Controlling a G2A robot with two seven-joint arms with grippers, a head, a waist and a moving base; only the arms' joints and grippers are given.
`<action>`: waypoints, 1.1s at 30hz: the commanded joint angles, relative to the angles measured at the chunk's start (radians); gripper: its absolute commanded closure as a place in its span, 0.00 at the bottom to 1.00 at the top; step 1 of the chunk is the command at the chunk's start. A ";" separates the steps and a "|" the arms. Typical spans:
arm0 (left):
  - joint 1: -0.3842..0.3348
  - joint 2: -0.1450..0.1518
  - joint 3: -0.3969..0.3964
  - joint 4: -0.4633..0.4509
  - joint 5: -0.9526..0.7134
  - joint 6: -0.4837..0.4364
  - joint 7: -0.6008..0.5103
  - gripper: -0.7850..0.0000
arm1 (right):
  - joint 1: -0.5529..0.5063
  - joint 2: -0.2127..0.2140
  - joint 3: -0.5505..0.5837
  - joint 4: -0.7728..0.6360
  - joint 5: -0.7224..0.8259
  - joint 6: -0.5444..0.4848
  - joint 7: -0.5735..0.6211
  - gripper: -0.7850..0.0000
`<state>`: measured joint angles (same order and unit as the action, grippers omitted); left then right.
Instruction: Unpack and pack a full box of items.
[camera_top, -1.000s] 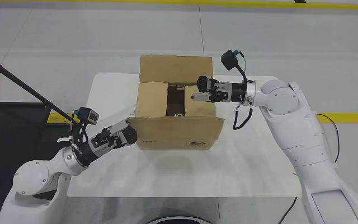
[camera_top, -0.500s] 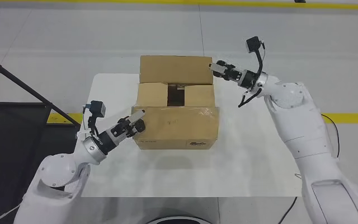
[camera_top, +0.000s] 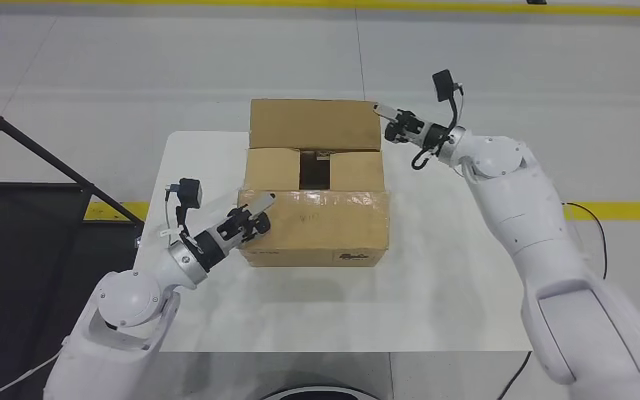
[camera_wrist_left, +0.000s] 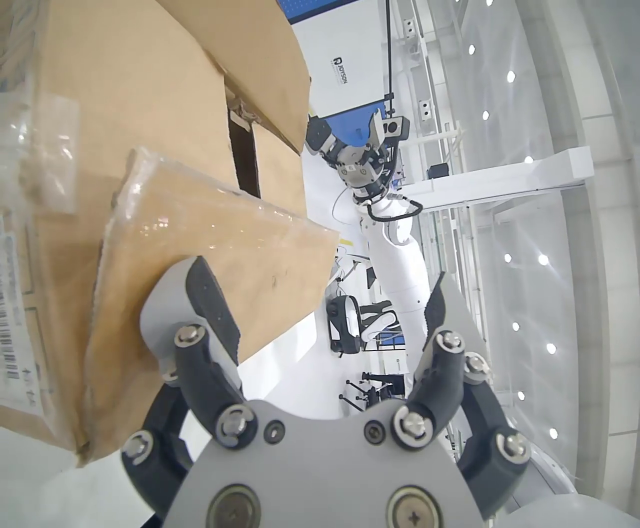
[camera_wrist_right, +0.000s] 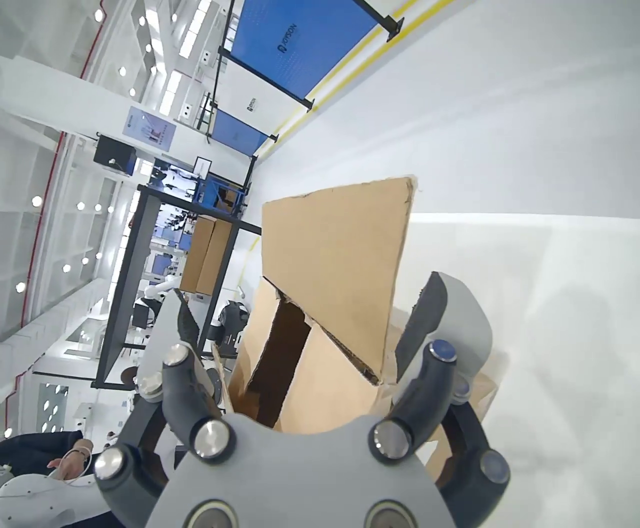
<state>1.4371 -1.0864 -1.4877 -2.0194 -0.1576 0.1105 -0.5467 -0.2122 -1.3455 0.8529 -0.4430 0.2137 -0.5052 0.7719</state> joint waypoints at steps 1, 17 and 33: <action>-0.002 0.000 0.004 0.001 0.001 0.001 0.003 0.00 | 0.012 -0.014 -0.010 0.035 -0.002 -0.009 -0.009 0.00; -0.003 -0.002 0.007 0.010 0.001 0.004 0.015 0.00 | 0.058 -0.088 0.006 0.174 0.112 -0.150 0.060 0.00; -0.009 -0.004 0.013 0.022 0.006 0.014 0.043 0.00 | 0.014 -0.045 0.117 0.102 0.300 -0.258 0.285 0.00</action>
<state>1.4282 -1.0907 -1.4748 -1.9987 -0.1571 0.1223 -0.5101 -0.1866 -1.3951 0.9672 -0.3104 0.5058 -0.7806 1.0424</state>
